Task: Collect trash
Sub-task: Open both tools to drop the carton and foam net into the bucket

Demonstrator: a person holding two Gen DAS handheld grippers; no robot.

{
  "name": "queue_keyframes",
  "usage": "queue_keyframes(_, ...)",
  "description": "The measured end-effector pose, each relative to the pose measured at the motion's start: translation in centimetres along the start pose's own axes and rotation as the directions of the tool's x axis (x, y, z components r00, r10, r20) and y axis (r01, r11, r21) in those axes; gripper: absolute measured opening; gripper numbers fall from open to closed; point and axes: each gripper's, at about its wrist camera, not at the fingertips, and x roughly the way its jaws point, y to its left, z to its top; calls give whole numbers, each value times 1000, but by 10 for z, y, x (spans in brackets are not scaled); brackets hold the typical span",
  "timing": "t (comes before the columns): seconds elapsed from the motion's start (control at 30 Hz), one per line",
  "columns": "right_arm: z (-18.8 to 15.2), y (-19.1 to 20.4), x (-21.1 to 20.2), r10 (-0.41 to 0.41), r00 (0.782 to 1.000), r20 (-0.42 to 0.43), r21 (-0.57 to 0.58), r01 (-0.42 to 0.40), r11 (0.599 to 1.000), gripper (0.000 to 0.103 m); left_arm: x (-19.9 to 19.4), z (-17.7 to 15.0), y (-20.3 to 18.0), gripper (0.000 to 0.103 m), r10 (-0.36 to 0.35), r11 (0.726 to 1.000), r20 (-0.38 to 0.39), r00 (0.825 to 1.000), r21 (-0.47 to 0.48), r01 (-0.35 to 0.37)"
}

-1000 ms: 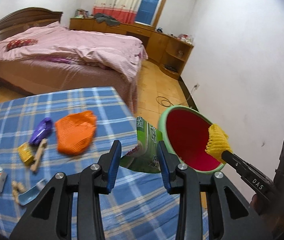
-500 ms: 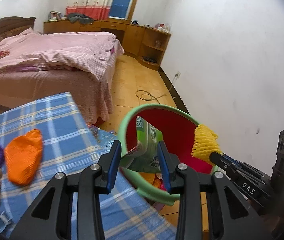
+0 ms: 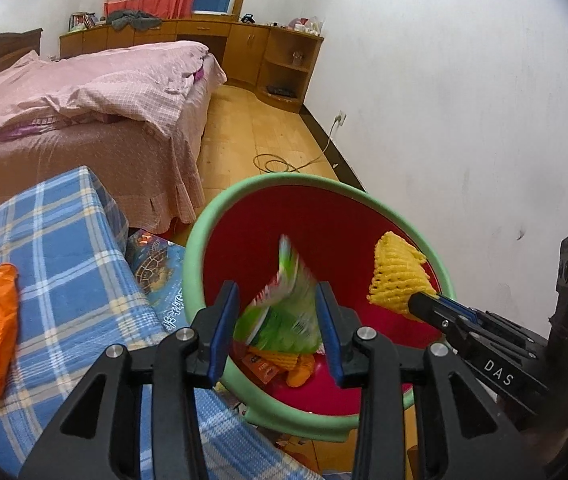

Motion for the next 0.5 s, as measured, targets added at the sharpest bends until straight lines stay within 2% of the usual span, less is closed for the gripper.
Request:
queue_keyframes(0.43, -2, -2, -7, 13, 1000, 4, 17, -13, 1000, 31, -20, -3, 5, 41, 15, 999, 16, 1000, -32, -15)
queue_keyframes(0.5, -2, -1, -10, 18, 1000, 8, 19, -18, 1000, 36, -25, -5, 9, 41, 19, 999, 21, 1000, -40, -18)
